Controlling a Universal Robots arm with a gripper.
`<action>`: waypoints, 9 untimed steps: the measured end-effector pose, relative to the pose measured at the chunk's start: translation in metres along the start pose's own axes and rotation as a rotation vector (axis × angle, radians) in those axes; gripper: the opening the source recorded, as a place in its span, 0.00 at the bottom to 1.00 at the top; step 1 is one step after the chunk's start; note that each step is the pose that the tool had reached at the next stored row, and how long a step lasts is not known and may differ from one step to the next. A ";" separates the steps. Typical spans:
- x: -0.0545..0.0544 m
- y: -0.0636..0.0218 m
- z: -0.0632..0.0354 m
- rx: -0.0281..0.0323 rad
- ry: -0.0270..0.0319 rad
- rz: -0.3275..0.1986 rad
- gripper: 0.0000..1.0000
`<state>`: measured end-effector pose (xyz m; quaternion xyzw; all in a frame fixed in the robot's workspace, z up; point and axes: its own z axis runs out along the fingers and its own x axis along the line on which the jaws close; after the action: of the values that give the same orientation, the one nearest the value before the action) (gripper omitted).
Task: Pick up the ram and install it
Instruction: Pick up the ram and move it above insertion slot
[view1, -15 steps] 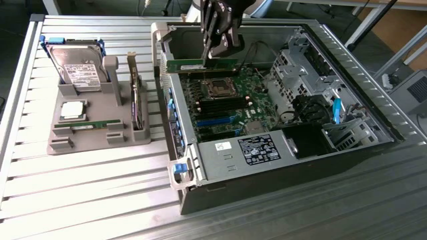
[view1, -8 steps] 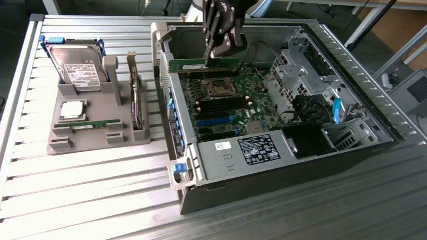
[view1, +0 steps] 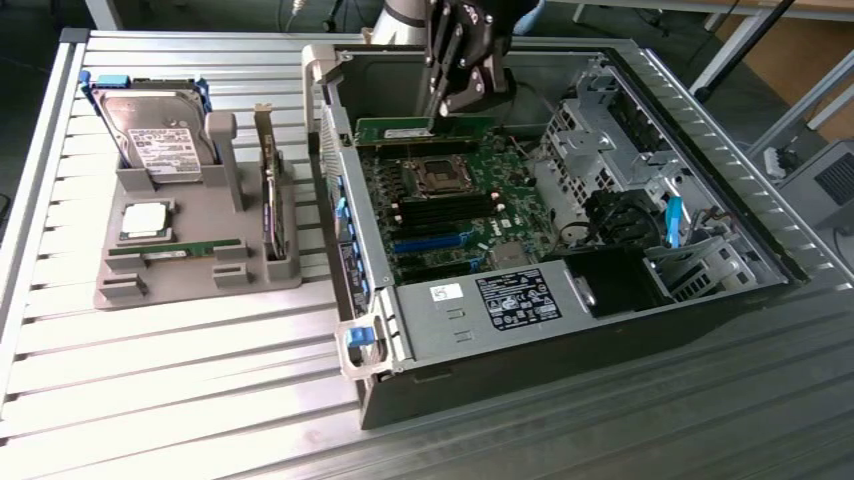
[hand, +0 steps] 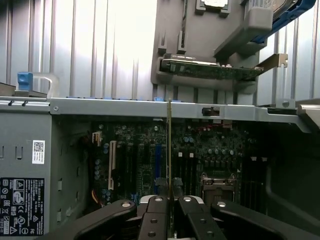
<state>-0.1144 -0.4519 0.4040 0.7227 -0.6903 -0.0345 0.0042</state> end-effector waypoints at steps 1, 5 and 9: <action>0.000 -0.0033 -0.0002 0.0000 0.0000 0.000 0.13; 0.001 -0.0150 -0.0008 0.0000 0.0000 0.000 0.13; 0.001 -0.0262 -0.0015 0.0000 0.0000 0.000 0.13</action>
<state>-0.0882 -0.4519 0.4040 0.7226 -0.6903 -0.0345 0.0042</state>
